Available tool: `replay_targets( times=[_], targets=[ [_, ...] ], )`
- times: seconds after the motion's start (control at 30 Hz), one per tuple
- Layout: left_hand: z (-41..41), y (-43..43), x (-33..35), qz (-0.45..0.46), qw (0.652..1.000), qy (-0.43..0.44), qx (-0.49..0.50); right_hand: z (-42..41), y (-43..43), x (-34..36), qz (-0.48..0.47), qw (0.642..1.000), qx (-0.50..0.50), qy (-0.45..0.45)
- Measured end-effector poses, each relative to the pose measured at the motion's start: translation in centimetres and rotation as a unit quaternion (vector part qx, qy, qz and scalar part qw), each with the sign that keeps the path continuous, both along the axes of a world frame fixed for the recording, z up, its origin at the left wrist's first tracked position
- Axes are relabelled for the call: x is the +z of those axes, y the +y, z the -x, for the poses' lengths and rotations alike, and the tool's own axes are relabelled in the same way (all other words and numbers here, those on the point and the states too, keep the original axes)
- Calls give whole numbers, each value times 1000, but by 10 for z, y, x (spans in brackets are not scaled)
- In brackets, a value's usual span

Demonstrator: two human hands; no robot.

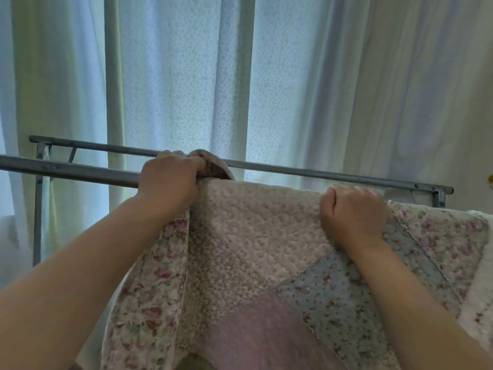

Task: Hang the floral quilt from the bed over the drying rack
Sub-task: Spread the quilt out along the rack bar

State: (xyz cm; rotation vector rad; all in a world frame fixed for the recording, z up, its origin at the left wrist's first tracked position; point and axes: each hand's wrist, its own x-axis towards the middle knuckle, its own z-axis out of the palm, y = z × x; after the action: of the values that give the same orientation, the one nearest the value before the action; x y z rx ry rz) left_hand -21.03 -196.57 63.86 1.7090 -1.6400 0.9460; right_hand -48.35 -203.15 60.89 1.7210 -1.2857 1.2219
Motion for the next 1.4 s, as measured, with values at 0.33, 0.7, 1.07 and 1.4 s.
replay_targets(
  times=[0.33,0.7,1.07,1.4],
  targets=[
    [-5,-6,5,-44,996,-81,-3,-140,14,6,-50,997,23,57],
    [-24,-11,11,-21,989,-100,-105,-144,11,2,36,999,-10,4],
    [-72,0,19,-67,992,7,-102,-140,10,-1,57,998,3,19],
    [-135,13,3,21,998,36,-39,-141,6,-4,63,998,-12,20]
  ],
)
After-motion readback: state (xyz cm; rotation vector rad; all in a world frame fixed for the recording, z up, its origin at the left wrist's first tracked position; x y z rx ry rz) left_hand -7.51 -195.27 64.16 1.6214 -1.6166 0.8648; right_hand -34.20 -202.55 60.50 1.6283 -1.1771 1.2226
